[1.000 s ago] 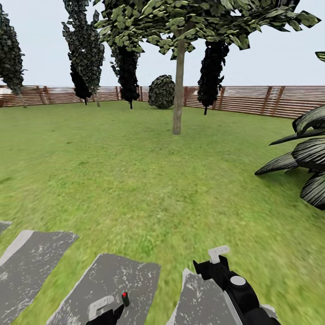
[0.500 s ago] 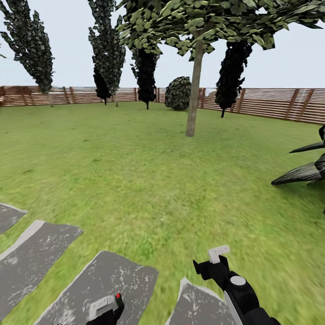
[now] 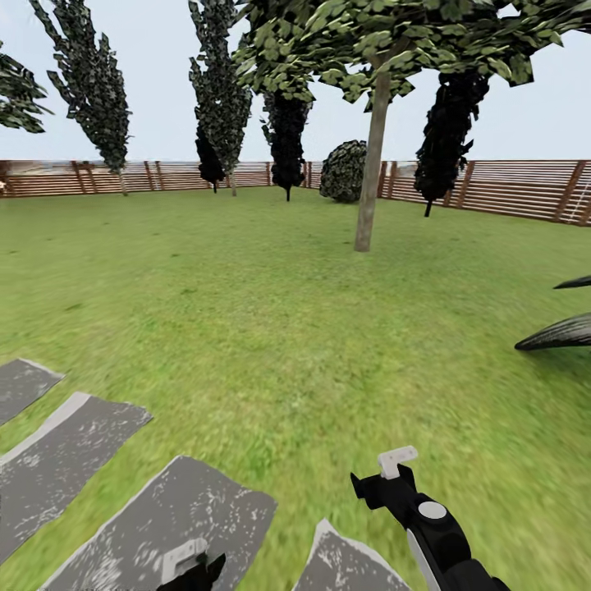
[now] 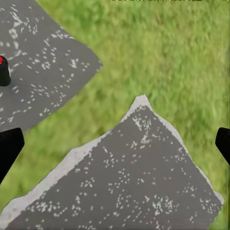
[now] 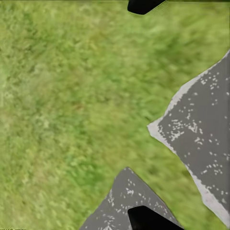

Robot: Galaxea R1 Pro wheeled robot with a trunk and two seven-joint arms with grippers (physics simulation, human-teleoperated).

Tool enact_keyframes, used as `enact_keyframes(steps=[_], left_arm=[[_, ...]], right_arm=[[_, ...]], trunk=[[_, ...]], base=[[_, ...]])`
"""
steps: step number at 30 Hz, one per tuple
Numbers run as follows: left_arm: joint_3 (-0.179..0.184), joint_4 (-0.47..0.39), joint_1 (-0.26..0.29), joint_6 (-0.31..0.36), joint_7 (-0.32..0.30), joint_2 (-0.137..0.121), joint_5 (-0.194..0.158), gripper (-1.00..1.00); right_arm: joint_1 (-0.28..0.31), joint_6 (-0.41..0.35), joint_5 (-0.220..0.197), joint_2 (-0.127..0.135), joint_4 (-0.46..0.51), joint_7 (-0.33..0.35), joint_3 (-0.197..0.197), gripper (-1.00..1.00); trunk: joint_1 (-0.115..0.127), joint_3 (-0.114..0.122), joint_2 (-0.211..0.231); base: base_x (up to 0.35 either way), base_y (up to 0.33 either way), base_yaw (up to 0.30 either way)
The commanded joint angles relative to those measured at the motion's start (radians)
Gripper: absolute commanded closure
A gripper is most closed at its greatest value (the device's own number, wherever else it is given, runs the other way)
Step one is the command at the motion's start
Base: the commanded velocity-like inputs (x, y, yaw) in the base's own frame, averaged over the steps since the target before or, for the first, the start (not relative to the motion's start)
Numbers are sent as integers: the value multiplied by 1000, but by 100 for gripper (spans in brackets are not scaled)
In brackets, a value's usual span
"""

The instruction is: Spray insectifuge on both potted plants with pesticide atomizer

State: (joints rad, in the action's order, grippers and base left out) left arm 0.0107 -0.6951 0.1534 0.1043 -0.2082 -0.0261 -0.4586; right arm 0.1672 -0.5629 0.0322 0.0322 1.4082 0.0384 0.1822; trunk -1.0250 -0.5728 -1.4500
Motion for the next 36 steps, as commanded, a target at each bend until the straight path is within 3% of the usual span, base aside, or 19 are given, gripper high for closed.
enact_keyframes(steps=[1,10,28,31,32,36], left_arm=[[0,0,0,0,0,0,1,-100],[-6,0,0,-2,-1,-1,1,-100],[-21,-6,0,-4,-2,-12,-10,-100],[-76,-8,-2,-12,-3,-14,-9,-100],[-116,-7,-4,-32,-5,-15,-8,-100],[-210,-2,-10,-67,-7,-17,-8,-100]], right_arm=[[0,0,0,0,0,0,0,-100],[0,0,0,0,0,0,0,-100],[0,2,0,-3,0,0,3,-100],[0,1,1,-3,0,0,3,-100],[0,0,1,-3,0,0,3,-100],[0,0,1,-3,0,0,3,-100]], trunk=[[0,0,0],[0,0,0],[0,6,0],[0,8,0],[0,8,0],[0,10,0]], base=[[108,-331,212],[120,-314,230],[127,-97,249],[223,-251,262],[220,-265,262],[197,-283,262]])
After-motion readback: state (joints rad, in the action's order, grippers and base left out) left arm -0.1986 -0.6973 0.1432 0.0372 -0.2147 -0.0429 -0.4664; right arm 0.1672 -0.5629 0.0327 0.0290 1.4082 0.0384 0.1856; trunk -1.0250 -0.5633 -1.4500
